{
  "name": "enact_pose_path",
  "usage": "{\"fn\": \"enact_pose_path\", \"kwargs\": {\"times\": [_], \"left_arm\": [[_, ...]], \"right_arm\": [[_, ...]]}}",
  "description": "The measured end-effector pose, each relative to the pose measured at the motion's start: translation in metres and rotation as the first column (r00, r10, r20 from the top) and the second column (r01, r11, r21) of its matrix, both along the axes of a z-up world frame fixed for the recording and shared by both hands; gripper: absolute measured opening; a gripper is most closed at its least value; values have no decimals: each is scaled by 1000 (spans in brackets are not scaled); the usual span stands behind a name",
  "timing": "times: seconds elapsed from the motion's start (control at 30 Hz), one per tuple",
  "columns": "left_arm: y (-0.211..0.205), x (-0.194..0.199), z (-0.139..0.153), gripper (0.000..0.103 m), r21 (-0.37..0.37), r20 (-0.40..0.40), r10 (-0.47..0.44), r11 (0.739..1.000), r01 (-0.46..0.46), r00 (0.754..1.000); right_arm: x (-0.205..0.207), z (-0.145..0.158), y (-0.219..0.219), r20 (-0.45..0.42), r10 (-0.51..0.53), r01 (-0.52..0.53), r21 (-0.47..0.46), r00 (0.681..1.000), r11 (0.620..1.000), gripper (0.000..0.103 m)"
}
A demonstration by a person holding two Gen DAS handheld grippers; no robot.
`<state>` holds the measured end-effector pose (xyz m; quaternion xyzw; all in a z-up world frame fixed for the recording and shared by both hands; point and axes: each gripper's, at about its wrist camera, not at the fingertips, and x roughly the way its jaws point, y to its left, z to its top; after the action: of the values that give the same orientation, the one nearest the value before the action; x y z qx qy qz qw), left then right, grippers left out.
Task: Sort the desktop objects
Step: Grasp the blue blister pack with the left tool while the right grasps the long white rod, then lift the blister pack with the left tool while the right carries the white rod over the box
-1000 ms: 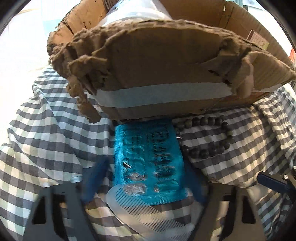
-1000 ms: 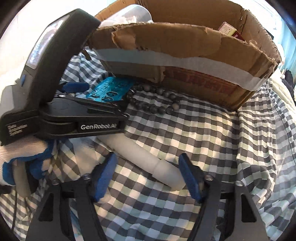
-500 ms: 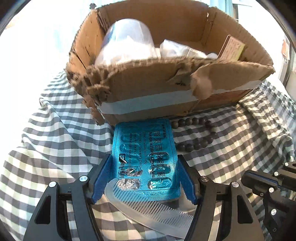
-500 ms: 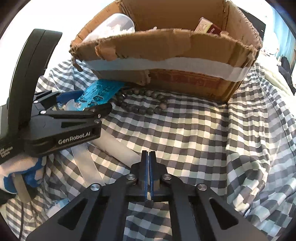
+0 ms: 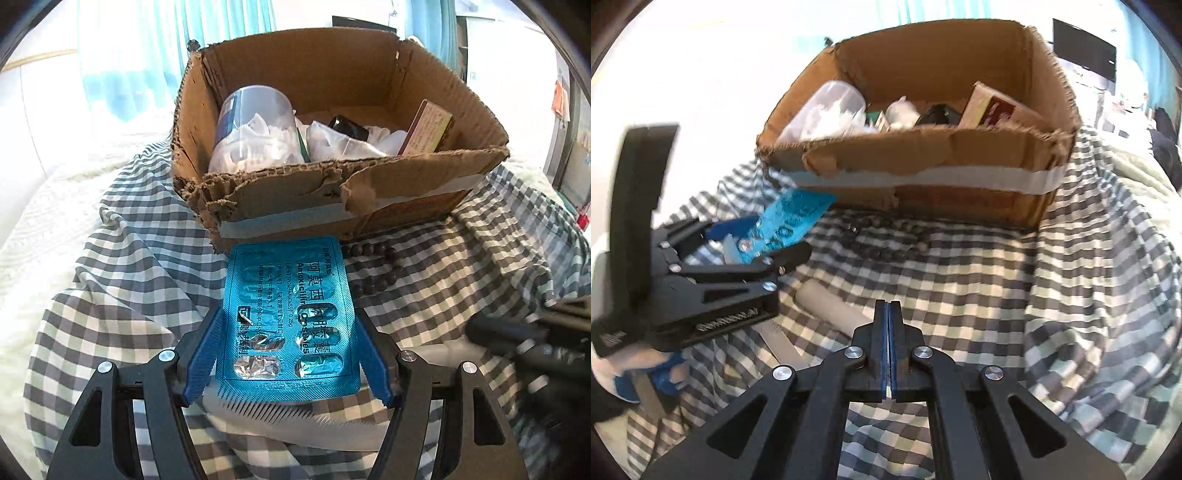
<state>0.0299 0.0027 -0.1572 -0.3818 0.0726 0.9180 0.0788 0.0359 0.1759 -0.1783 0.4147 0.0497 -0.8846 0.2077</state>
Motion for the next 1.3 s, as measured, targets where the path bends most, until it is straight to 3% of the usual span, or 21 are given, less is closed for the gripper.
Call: {"fn": "enact_pose_path", "kwargs": {"times": [0.07,0.23,0.27,0.3,0.33,0.37,0.4,0.47,0.57,0.87,1.3], "left_arm": [[-4,2,4,70,7,-2,-3,1000,3,1000],[-15,-9,9,70,19,-8,-13,1000,13,1000],[-14,-9,10,70,20,-11,-15,1000,15,1000],[-14,-7,13,70,25,-13,-18,1000,18,1000],[-12,-7,15,70,27,-15,-20,999,20,1000],[-5,-9,14,70,29,-18,-20,999,21,1000],[-4,-7,17,70,33,-22,-21,999,22,1000],[-2,-5,20,70,39,-29,-23,999,24,999],[-5,1,27,70,51,-39,-22,998,24,999],[-10,12,45,70,74,-82,-21,997,27,996],[-9,21,87,70,92,-209,-26,995,46,978]], "right_arm": [[-6,-15,-13,45,36,-37,30,998,999,25],[-14,-32,-34,59,82,-88,105,995,991,51],[-16,-33,-36,53,79,-85,121,995,989,51],[-19,-36,-38,54,70,-77,138,996,987,51],[-21,-37,-38,63,62,-70,145,996,987,44],[-26,-38,-37,70,36,-46,158,997,986,30],[-29,-37,-33,78,14,-26,145,997,989,29],[-32,-32,-26,78,-3,-6,117,997,993,4],[-27,-25,-23,71,-6,-2,106,997,994,4],[-1,22,9,17,-50,50,-48,999,998,4],[18,83,27,-131,-82,56,-193,988,980,4]]}}
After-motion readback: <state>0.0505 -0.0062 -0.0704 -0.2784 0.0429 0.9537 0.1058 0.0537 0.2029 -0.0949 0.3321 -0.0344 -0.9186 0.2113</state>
